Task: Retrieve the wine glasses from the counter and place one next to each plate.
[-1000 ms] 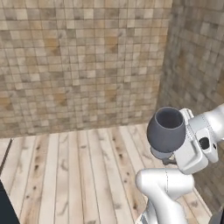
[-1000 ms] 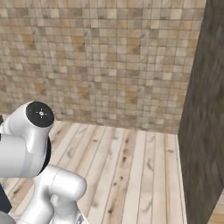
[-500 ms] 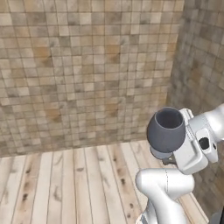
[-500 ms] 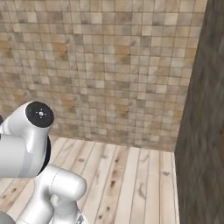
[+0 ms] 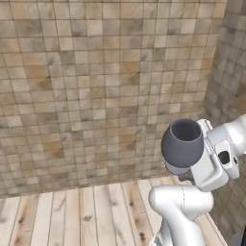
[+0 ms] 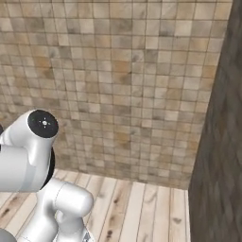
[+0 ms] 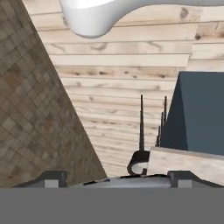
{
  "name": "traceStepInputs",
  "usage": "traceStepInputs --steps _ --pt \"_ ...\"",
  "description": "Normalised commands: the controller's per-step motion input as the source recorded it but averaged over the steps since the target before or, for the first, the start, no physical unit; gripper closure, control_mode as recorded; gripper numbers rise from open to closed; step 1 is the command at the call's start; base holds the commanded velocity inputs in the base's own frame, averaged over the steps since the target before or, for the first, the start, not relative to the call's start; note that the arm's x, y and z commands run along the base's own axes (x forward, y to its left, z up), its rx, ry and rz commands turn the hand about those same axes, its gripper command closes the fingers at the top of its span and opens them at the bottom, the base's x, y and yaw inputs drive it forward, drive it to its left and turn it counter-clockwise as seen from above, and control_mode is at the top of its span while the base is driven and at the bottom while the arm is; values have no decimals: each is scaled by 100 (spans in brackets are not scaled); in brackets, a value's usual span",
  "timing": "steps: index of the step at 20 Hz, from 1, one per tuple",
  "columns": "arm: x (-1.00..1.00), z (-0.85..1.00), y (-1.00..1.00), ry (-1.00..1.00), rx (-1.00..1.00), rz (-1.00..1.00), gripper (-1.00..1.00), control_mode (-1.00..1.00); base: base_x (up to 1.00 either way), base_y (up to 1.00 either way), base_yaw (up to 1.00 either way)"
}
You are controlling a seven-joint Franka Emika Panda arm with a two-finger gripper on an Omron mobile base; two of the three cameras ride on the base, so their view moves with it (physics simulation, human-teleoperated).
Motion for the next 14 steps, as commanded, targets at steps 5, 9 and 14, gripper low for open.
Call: traceStepInputs --steps 5,9,14 --pt "0 0 0 0 0 0 100 100 100 -5 13" --pt "0 0 0 0 0 0 100 100 98 -1 44" --pt "0 0 0 0 0 0 100 100 67 0 86"
